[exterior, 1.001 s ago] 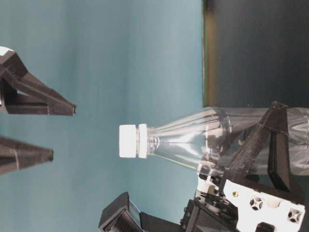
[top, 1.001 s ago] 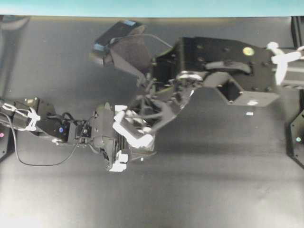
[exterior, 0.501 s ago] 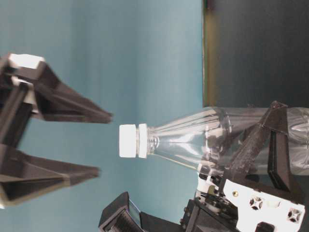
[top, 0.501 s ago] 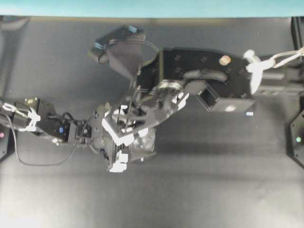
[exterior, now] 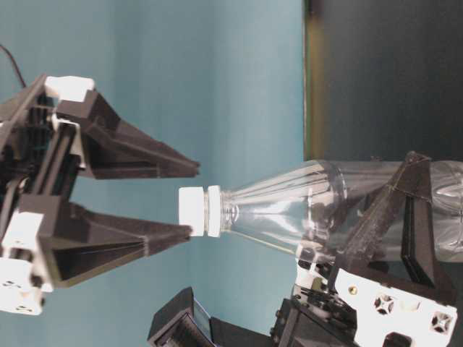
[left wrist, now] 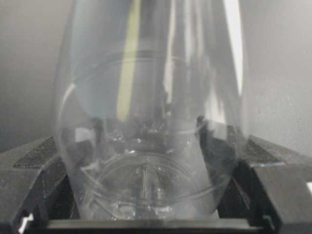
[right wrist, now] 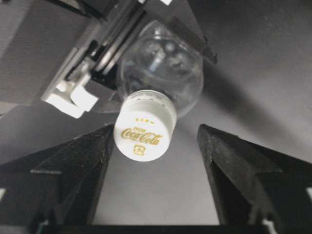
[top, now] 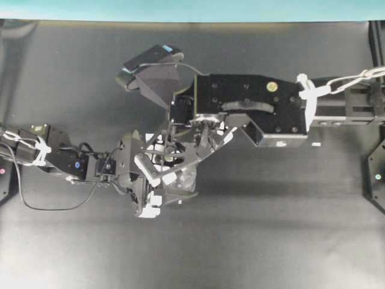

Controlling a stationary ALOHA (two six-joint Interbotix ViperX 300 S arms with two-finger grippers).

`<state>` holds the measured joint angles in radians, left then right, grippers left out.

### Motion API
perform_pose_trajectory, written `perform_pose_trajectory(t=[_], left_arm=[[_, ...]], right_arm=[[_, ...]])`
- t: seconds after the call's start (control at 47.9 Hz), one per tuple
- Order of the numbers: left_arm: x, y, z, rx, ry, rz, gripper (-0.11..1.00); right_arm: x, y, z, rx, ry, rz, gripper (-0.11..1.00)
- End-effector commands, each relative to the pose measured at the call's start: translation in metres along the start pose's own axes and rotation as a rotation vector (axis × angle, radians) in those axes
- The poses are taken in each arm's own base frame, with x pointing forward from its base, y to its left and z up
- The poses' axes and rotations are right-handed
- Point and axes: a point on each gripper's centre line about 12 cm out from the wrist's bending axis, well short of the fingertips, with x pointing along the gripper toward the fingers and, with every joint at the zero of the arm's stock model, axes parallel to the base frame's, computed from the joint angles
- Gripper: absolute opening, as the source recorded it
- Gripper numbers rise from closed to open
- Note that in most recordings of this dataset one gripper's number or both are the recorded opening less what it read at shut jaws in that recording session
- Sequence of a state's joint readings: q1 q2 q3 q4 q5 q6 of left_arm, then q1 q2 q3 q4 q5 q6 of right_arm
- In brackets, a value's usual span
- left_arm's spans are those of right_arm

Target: Open the bottle cap by holding the bottle with the left arm and twisting the cap with the right arm.

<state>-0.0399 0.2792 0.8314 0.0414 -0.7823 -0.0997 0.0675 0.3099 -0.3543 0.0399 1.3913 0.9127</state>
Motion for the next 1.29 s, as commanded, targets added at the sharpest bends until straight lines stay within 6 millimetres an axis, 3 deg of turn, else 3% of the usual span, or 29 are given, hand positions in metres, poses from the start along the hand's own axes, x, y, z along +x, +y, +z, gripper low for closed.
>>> perform_pose_trajectory(t=[0.0, 0.188, 0.501, 0.876, 1.272], left_arm=[[0.0, -0.0025, -0.0026, 0.001, 0.011, -0.008, 0.79], [0.0003, -0.0026, -0.0021, 0.001, 0.01, -0.008, 0.79], [0.0006, -0.0026, -0.0014, 0.001, 0.007, -0.008, 0.79], [0.0011, -0.0038, -0.0017, 0.002, 0.009, -0.011, 0.79], [0.0013, -0.0067, -0.0009, 0.003, 0.006, -0.018, 0.79]], right_arm=[[-0.0032, 0.0029, -0.0039, -0.008, -0.008, 0.009, 0.58], [-0.0021, 0.0028, -0.0048, -0.049, -0.008, 0.009, 0.38], [-0.0022, 0.0028, -0.003, -0.174, -0.015, 0.015, 0.38], [-0.0042, 0.0002, 0.0023, -0.604, -0.025, 0.013, 0.38], [-0.0021, 0.004, -0.0039, -1.192, -0.024, 0.008, 0.38]])
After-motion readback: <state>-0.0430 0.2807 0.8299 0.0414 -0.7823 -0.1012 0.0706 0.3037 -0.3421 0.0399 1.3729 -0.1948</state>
